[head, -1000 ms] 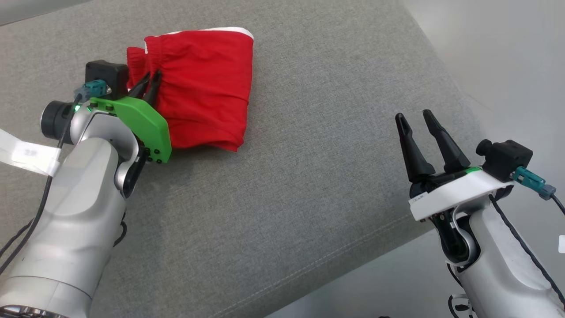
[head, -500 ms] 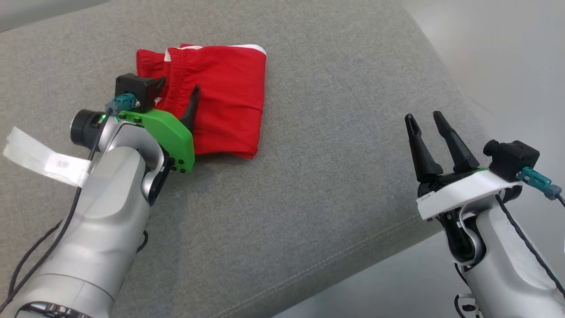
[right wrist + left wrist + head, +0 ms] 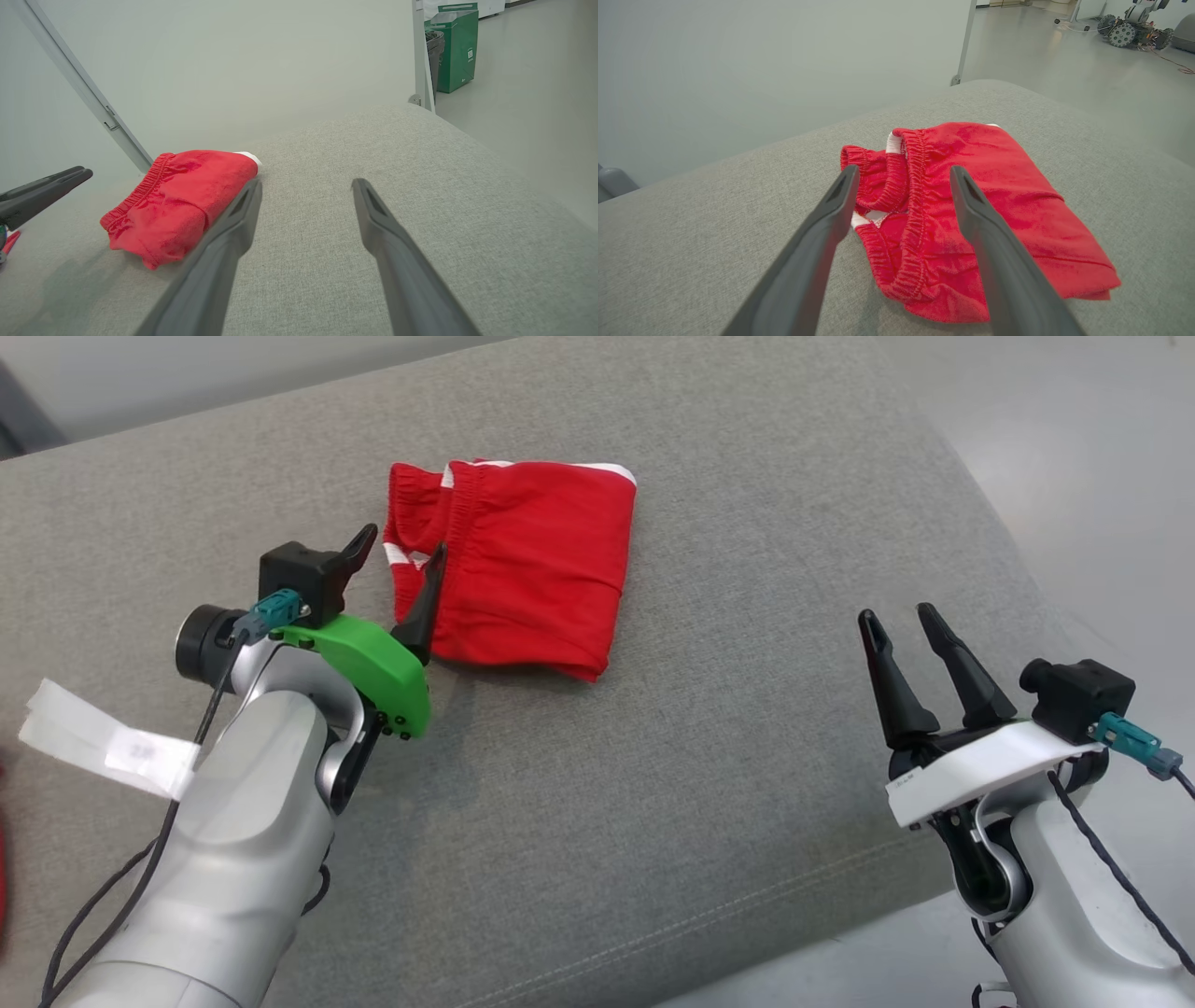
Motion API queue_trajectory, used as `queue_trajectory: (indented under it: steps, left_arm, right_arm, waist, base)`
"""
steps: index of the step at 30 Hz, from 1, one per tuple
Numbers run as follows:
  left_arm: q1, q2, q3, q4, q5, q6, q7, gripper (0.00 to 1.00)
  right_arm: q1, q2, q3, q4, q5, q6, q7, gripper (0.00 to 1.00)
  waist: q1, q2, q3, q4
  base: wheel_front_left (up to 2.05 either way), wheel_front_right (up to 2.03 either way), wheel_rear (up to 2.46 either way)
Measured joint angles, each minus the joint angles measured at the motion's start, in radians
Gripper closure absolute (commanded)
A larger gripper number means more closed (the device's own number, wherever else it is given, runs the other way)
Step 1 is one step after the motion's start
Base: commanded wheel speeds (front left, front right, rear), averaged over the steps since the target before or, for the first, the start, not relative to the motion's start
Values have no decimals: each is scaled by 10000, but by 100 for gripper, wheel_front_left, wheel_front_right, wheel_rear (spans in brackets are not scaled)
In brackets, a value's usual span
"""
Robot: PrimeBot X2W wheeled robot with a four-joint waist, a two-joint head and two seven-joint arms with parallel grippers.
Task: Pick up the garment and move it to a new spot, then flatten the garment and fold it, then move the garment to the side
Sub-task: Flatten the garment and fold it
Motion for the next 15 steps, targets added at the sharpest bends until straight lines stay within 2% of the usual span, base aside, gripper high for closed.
queue_trajectory:
  steps: [3, 10, 15]
  left_arm:
    - [337, 109, 247, -278, 0, 27, -46, 0]
    - [1439, 209, 1561, -1664, -307, 742, -71, 0]
    - [2405, 247, 2128, -2587, -234, 1005, -71, 0]
  right_arm:
    - [2, -56, -35, -12, 0, 0, 0, 0]
    - [107, -150, -217, -40, -6, 0, 0, 0]
    - [265, -123, -130, -21, -19, 0, 0, 0]
  waist:
    - [0, 0, -117, 298]
    - [0, 0, -416, 1006]
    - [1, 0, -692, 1465]
  base:
    - [0, 0, 0]
    - [0, 0, 0]
    - [0, 0, 0]
